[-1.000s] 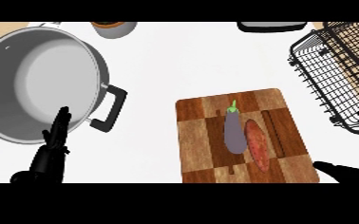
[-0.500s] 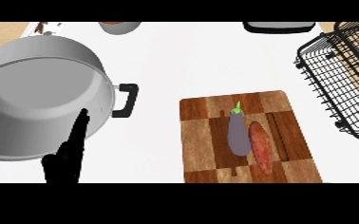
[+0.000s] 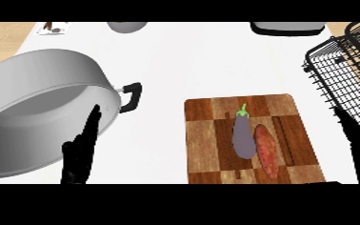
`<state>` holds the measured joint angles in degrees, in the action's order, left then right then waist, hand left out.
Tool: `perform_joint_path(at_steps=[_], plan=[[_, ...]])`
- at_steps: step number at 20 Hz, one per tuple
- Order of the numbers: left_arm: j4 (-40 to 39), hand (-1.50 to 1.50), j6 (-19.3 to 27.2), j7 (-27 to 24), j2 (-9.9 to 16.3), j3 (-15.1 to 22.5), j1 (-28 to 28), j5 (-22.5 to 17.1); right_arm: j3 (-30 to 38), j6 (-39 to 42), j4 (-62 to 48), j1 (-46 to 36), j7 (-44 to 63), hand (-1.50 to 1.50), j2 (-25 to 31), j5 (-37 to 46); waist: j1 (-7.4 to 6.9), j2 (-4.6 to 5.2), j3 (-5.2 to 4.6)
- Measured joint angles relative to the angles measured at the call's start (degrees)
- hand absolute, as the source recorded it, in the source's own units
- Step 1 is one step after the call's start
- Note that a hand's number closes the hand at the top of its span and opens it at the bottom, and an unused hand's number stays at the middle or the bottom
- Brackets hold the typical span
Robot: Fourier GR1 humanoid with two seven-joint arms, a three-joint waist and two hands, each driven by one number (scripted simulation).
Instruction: Pick the sweet potato from the cutting board and place it in the tiered basket
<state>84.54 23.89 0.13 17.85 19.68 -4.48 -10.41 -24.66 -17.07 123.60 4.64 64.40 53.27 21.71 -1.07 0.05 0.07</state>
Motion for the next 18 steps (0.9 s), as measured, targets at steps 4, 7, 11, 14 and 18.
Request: perform_joint_path(at_steps=[4, 7, 11, 14, 18], plan=[[-1.42, 0.0, -0.91, -0.96, -0.43, -0.32, 0.75, -0.03, -4.03, 3.56, -3.27, -3.4, 2.78, -1.5, -2.79, 2.13, -0.25, -0.04, 0.09], [-1.26, 0.0, -0.57, -1.41, -0.67, -0.44, 0.33, 0.55, -6.61, 5.28, -4.75, -5.31, 4.4, -1.5, -6.37, 3.99, -0.16, -0.16, 0.13], [-1.85, 0.0, -0.79, -1.57, -1.19, -0.73, 0.45, 0.82, -8.5, 7.1, -7.32, -7.9, 5.06, -1.5, -11.2, 5.69, 0.18, -0.25, 0.17], [-2.21, 0.0, -1.25, -2.02, -1.35, -1.1, 0.42, 0.83, -8.66, 8.88, -9.71, -10.8, 5.57, -1.5, -14.37, 5.78, 0.19, -0.28, 0.21], [-1.77, 0.0, -1.5, -1.8, -1.14, -1.67, 0.16, 0.74, -9.37, 11.22, -13.74, -11.54, 5.34, -1.5, -16.55, 5.37, 0.2, -0.25, 0.17]])
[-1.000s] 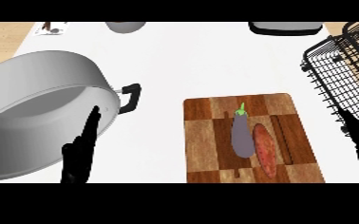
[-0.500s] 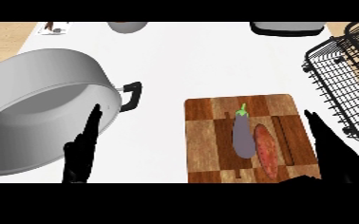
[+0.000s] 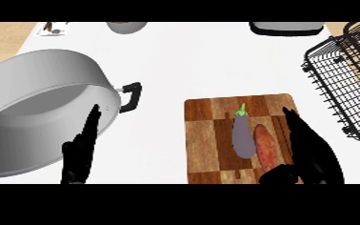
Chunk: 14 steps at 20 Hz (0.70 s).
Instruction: Pick the sweet potato from the cutting board and place it in the tiered basket
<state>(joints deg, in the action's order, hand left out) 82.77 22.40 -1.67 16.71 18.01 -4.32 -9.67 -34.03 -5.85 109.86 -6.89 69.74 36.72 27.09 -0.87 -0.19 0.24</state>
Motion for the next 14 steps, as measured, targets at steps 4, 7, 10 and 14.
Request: perform_joint_path(at_steps=[4, 7, 10, 14], plan=[[-0.3, 0.0, 0.2, 0.49, -0.34, -0.17, 0.34, 0.33, 0.91, 2.94, -2.59, -1.21, 0.35, -1.5, -1.19, -2.31, 0.23, 0.01, 0.01], [-0.85, 0.0, 0.12, 0.19, -0.78, -0.36, 0.58, 0.5, 1.12, 4.26, -5.08, -1.85, 0.08, -1.5, -2.82, -2.75, 0.35, -0.04, 0.05], [-0.35, 0.0, -0.82, 0.45, -0.13, -0.9, 0.21, 0.15, 1.72, 5.72, -6.69, -2.98, 0.22, -1.5, -4.31, -3.4, 0.34, -0.06, 0.03], [-0.83, 0.0, -0.8, 0.14, -0.66, -1.1, 0.26, 0.59, 2.52, 7.29, -8.25, -2.98, -0.13, -1.5, -5.54, -3.52, 0.59, -0.1, 0.06]])
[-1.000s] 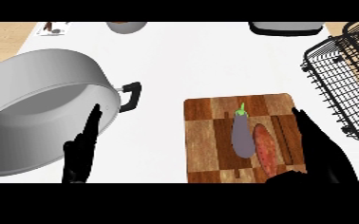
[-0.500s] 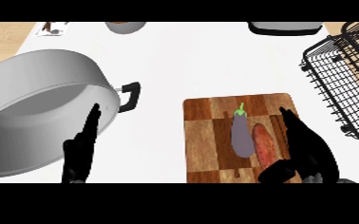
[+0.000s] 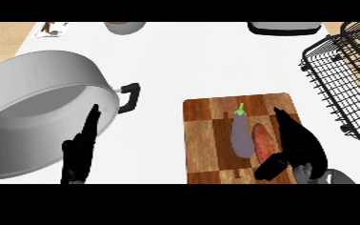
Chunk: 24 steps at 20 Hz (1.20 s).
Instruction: Pick the sweet potato from the cutting board and place it in the tiered basket
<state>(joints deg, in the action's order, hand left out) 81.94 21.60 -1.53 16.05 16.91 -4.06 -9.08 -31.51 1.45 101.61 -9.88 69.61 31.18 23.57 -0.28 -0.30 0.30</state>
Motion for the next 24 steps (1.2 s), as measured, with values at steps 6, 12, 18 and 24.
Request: perform_joint_path(at_steps=[6, 12, 18, 24], plan=[[-0.11, 0.0, -1.09, 0.23, 0.44, -1.09, 0.1, -0.29, 0.77, 1.73, -2.4, 0.57, -0.39, -1.5, -2.27, -0.27, 0.11, -0.01, -0.02], [0.16, 0.0, -0.69, 0.49, -0.12, -1.26, -0.07, 0.7, 2.5, 2.88, -4.24, 1.71, -1.39, -1.5, -4.07, -0.43, 0.22, -0.01, -0.02], [-0.53, 0.0, -1.29, 0.37, -0.88, -1.75, 0.4, 1.13, 4.21, 3.69, -8.14, 2.19, -3.18, 1.5, -6.28, 0.64, 0.2, 0.0, -0.01], [0.29, 0.0, -1.54, 2.19, -1.15, -2.8, 0.45, 1.86, 5.09, 3.26, -10.79, 3.14, -5.98, 1.5, -8.72, 5.89, 0.25, -0.3, -0.54]])
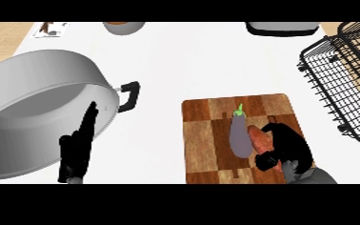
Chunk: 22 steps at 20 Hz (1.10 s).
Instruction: Pick the sweet potato from the cutting board and place it in the tiered basket
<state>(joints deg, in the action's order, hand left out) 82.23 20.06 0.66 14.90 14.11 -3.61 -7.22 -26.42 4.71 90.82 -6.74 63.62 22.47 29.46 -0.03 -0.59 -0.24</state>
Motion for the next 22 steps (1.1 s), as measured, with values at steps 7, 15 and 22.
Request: perform_joint_path(at_steps=[7, 15, 22], plan=[[0.74, 0.0, -0.57, 0.35, -0.77, -0.62, -0.86, 1.42, -0.11, 0.66, -3.41, -1.4, -3.54, 1.5, -1.07, 6.79, 0.0, -0.17, -0.25], [0.54, 0.0, -1.36, -1.71, -1.29, -2.29, -2.54, 1.4, 10.42, -4.24, -0.31, 4.33, -6.22, 1.5, 1.99, 7.7, 1.6, -0.11, 0.42], [1.41, 0.0, -0.38, -1.63, -1.55, -2.94, -4.12, 1.44, 29.72, -10.5, 7.41, 13.63, -9.31, 1.5, 7.36, -1.75, 3.65, -0.35, 0.55]])
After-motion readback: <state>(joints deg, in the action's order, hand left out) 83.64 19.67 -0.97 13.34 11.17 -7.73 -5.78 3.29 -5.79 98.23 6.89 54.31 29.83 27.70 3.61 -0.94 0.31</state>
